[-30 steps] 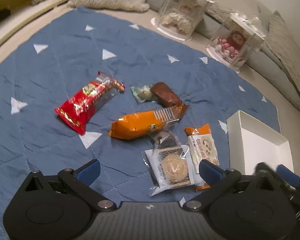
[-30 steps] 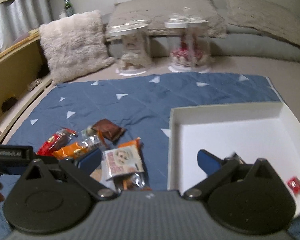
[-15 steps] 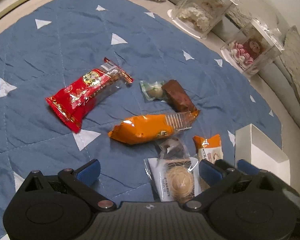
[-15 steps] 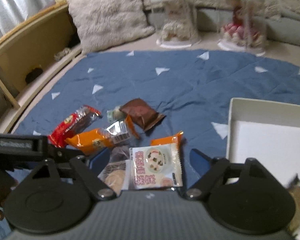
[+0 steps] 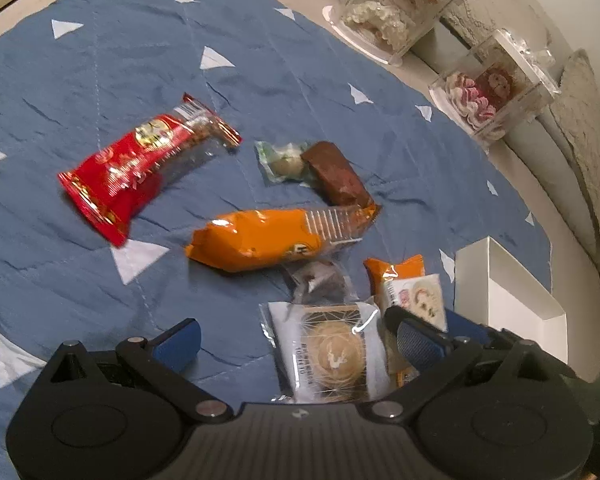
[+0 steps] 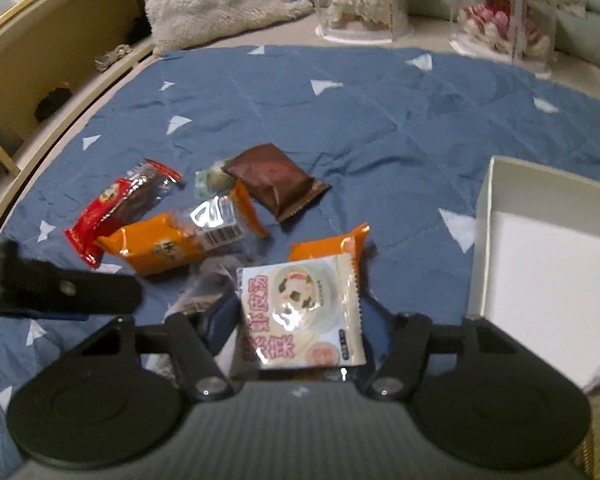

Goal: Organize snacks
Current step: 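Grasp the round mooncake packet with the left gripper while the right grasps the cookie packet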

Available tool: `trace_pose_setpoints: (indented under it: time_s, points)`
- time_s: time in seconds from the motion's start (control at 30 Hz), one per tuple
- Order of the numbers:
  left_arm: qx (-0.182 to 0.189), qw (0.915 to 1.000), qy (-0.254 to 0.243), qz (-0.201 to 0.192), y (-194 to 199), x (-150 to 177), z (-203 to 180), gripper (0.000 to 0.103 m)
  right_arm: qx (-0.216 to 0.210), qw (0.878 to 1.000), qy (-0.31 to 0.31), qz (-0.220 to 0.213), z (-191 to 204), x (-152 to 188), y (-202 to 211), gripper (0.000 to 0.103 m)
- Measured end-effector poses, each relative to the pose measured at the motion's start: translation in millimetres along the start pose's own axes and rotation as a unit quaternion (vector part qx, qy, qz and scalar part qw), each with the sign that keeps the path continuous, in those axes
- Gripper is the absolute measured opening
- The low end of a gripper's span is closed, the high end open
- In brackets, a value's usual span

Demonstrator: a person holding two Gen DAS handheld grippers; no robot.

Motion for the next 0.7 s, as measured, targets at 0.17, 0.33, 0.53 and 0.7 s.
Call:
trace_pose_setpoints:
  time_s: [0.17,0.33,0.53,0.7]
  points:
    - [0.014,0.9994,0.031,0.009,-9,6,-11,0.103,-0.004,0.999,-0.032,-0.041,-10,-7,22,0.066]
    - [0.013,0.9976,0.062,0.027,-26,15,-22,0.103,0.005,0.996,-0.066,-0.066,-30,-6,41,0.066]
    - [-0.029,0.9991,0.024,0.02,-45,23,-39,0.103,0.008,0.99,-0.099,-0.098,-51,0,63,0.065]
    - [-0.066,0.9978,0.005,0.004,-49,23,-46,0.097,0.011,0.991,-0.09,-0.094,-53,6,68,0.065]
Point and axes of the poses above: each gripper's, at about its wrist camera, not at the fingertips, and y roughly against the way its jaws point, z to its left, x to its underside, the point moved 8 cm from there along -y, roughly the way its jaws point, and after that the axes turned 13 degrees about -x, right-handed, at the moved point
